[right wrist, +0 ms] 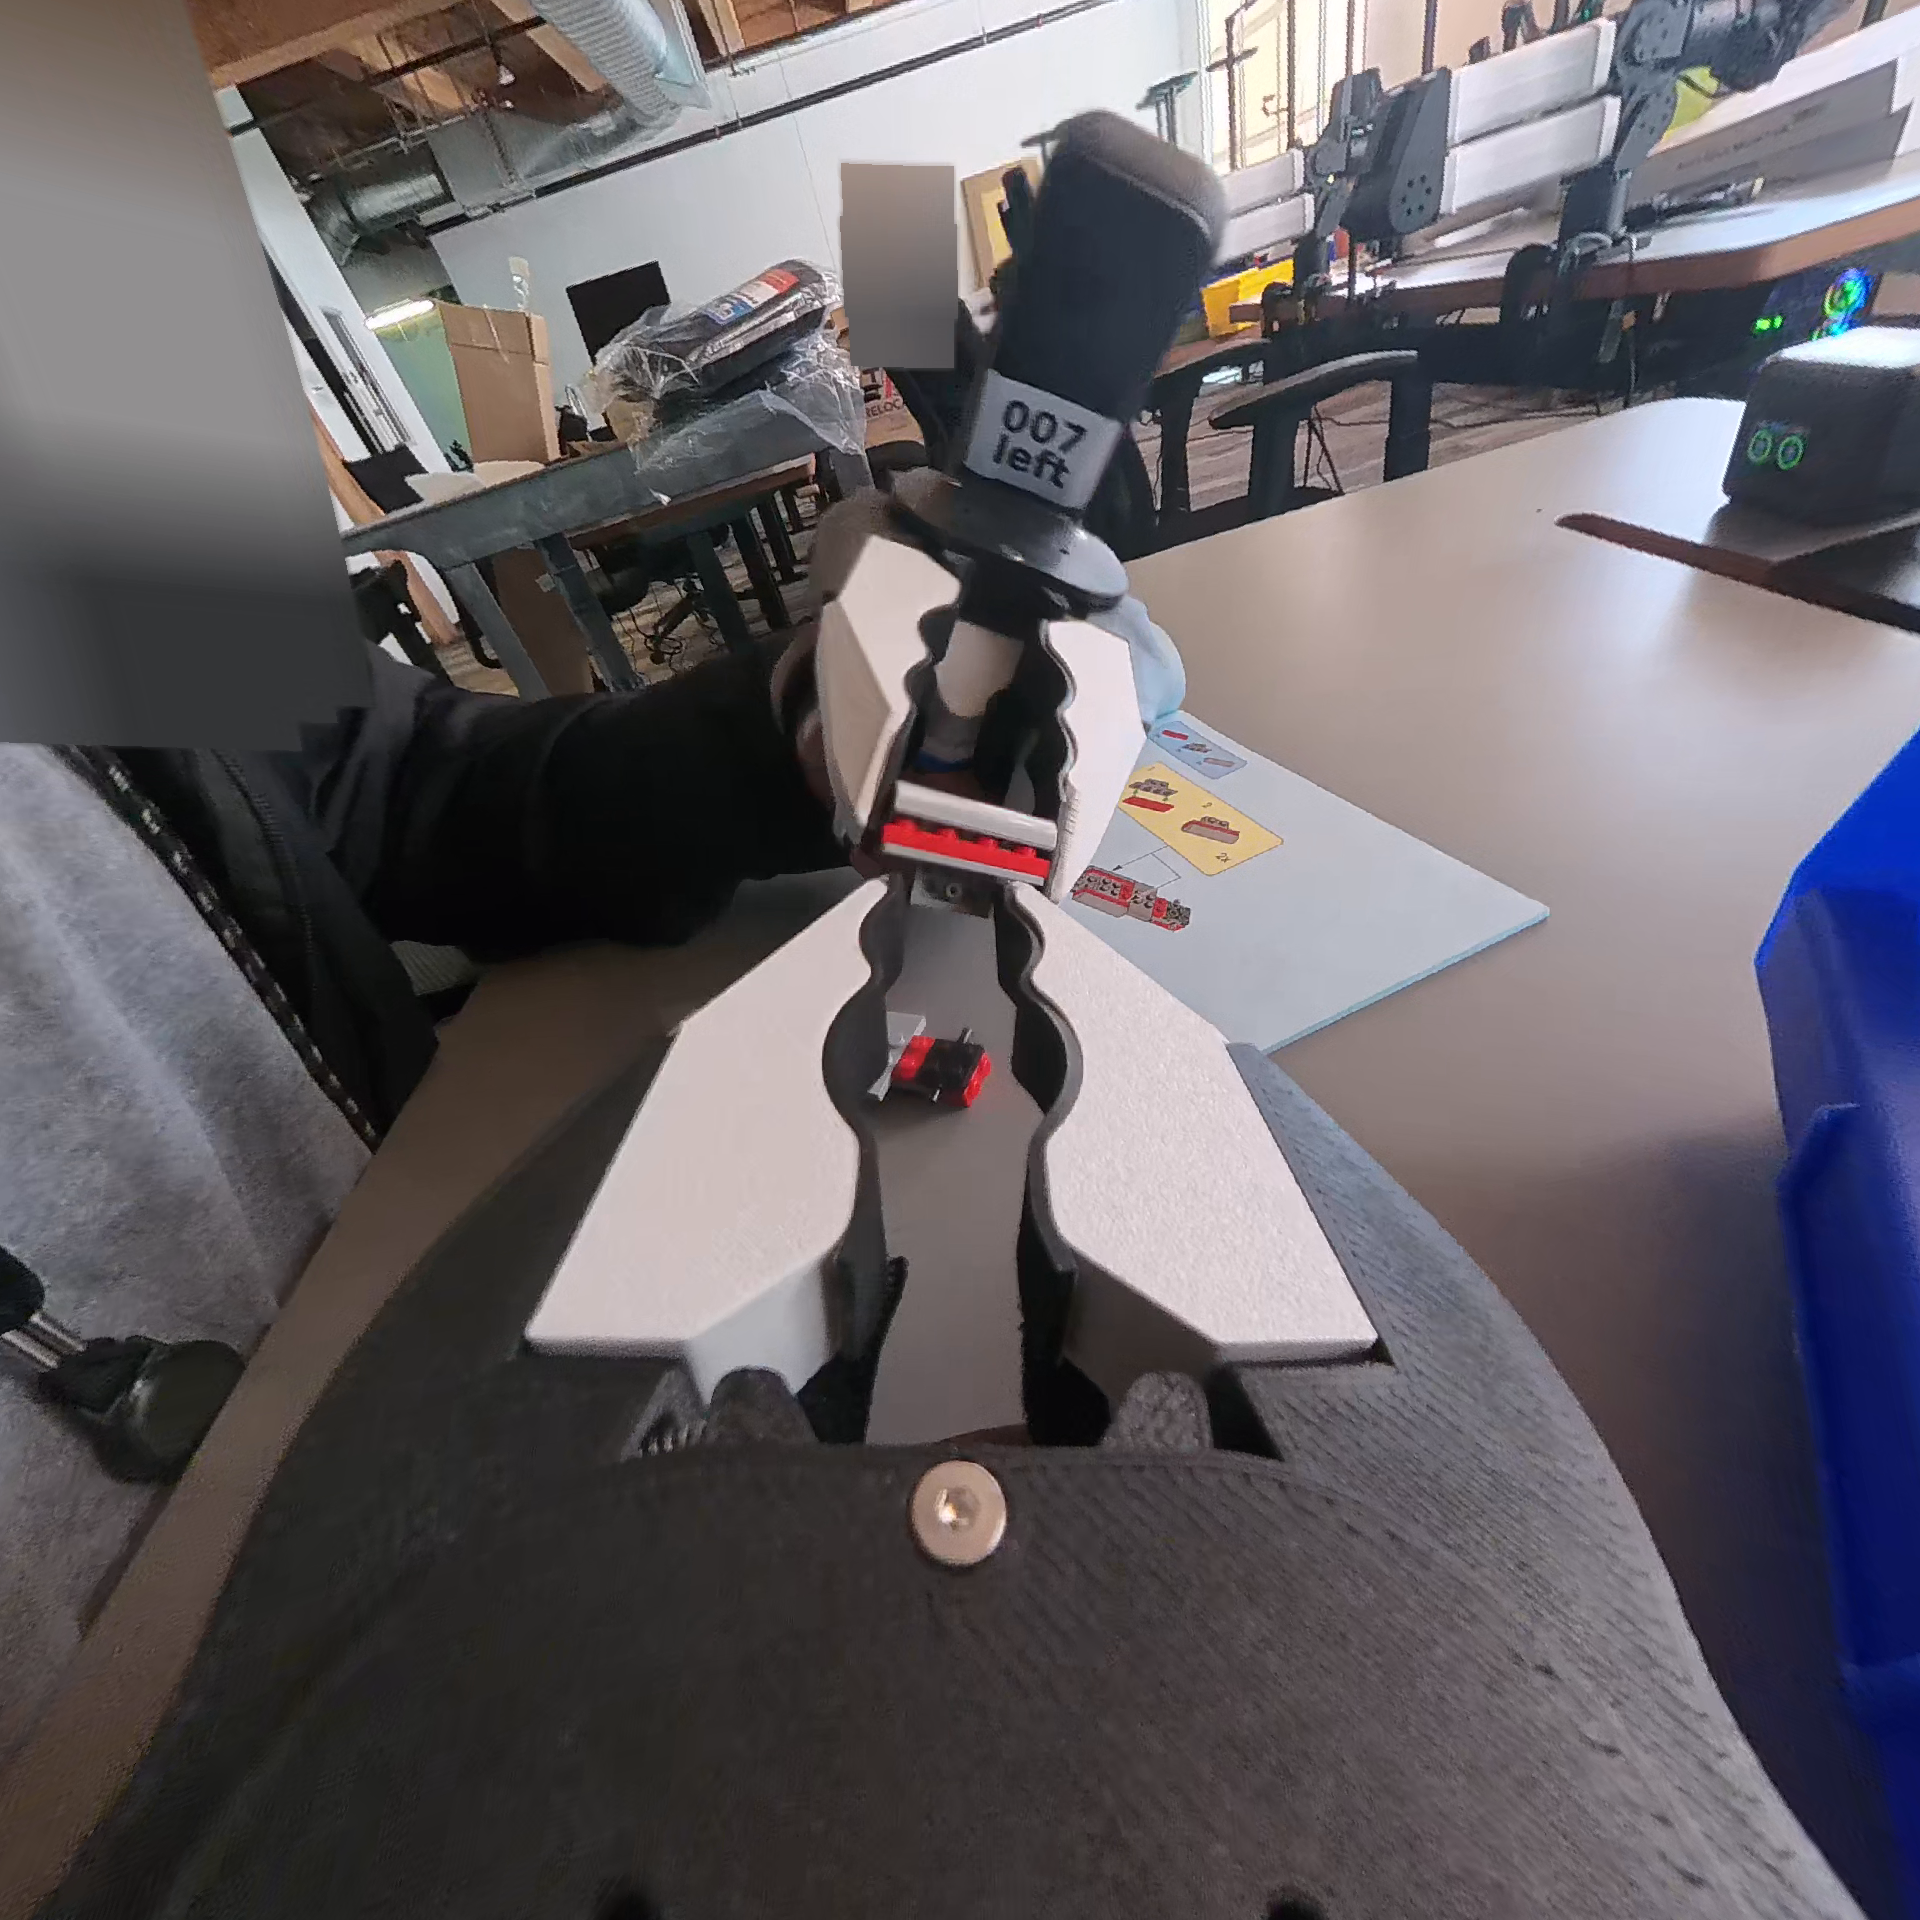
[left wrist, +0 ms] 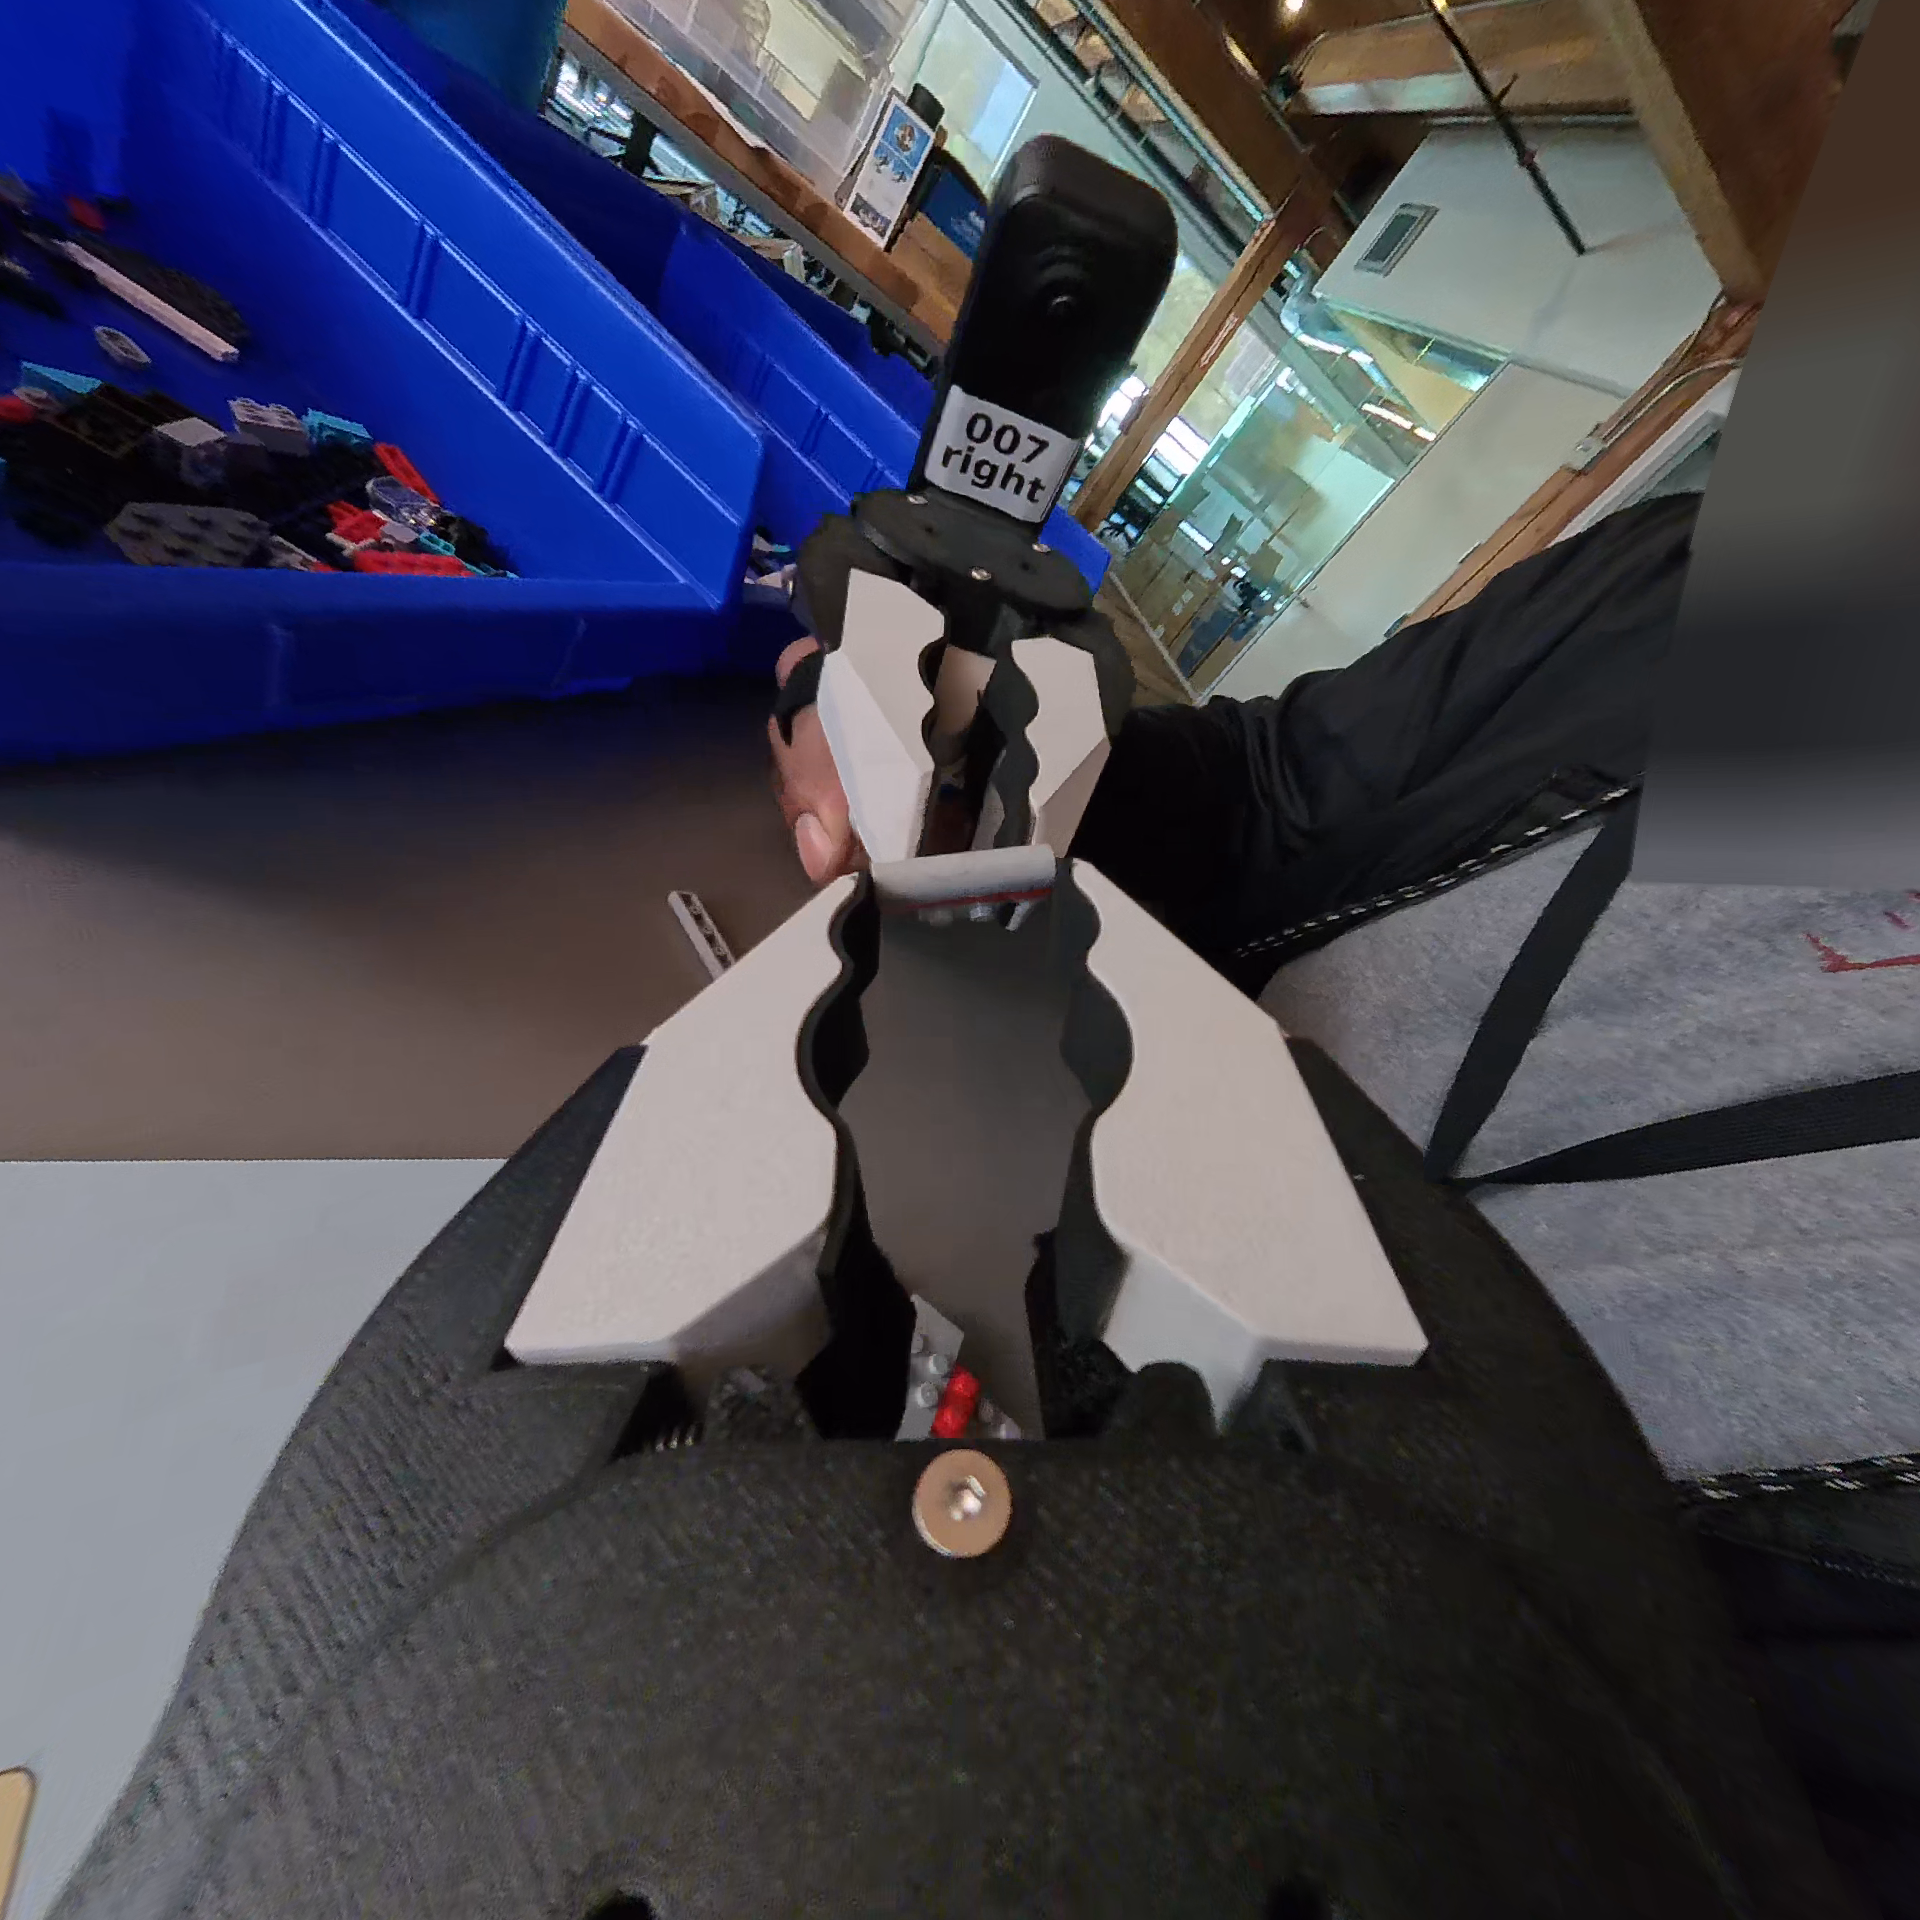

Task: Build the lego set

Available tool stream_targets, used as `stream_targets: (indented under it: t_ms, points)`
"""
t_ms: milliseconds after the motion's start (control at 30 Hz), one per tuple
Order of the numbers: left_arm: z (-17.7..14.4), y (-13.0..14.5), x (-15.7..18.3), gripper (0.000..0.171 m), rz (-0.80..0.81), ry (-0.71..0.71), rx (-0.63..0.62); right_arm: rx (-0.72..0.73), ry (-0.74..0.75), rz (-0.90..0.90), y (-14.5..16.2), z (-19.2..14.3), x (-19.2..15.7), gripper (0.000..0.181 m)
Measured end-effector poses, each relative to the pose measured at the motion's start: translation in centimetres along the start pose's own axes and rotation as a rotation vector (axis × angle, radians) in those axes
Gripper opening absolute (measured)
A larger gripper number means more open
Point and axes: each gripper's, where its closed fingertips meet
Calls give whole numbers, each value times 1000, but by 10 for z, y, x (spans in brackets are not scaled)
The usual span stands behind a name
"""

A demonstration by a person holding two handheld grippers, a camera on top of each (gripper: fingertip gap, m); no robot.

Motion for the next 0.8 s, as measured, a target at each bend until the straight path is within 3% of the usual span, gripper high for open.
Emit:
stream_targets:
  t_ms: [333,567,800]
  points:
    - [-1,1,23,32,-194,230,15,-2,21,-275,-5,-15,-6,22]
    - [14,24,43,32,-212,318,-120,1,-106,-449,-7,-19,-41,25]
    - [21,36,54,32,-193,348,-196,-44,-208,-452,3,-17,-59,28]
Point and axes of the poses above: each gripper's, where its closed fingertips meet, z out along the fingers, y out of its underside, x = y × z across the jaws, and after that the axes turned 5 degrees about -z, right-handed
